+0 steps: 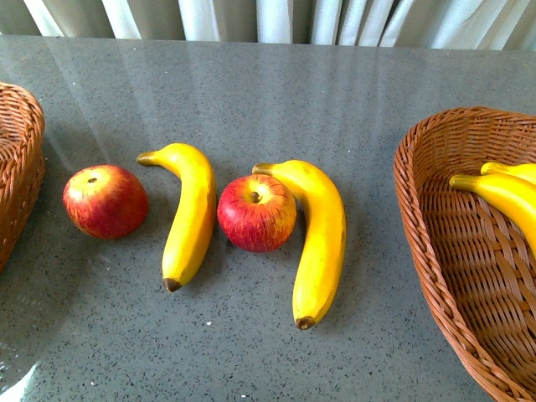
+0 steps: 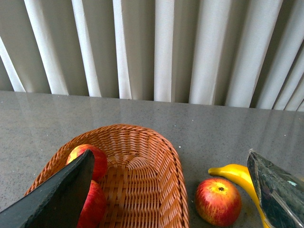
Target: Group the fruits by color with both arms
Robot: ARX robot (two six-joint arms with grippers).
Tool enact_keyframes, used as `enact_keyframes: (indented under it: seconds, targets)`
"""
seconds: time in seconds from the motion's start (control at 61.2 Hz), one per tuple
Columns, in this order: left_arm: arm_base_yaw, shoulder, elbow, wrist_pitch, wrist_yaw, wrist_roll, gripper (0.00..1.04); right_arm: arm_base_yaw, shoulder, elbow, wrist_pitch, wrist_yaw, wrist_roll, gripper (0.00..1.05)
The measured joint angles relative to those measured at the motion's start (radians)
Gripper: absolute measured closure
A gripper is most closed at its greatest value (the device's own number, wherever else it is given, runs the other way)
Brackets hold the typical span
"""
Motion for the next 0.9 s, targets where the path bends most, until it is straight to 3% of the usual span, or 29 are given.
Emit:
enact_keyframes:
  seconds: [0.735,0.8,0.898]
  targets:
    - [0.0,0.0,0.0,0.0,0.001,0.0,0.09,0.0,0.0,0.0,0.0,0.0,0.0,0.09]
    - [0.027,0.137,0.097,-0.221,0.168,-0.029,0.09,0.0,0.0,0.0,0.0,0.0,0.0,0.09]
    - [-0.042,0.362,0.173,-0.222,0.126,-0.063,0.09,0.0,0.0,0.0,0.0,-0.001,0.0,0.09]
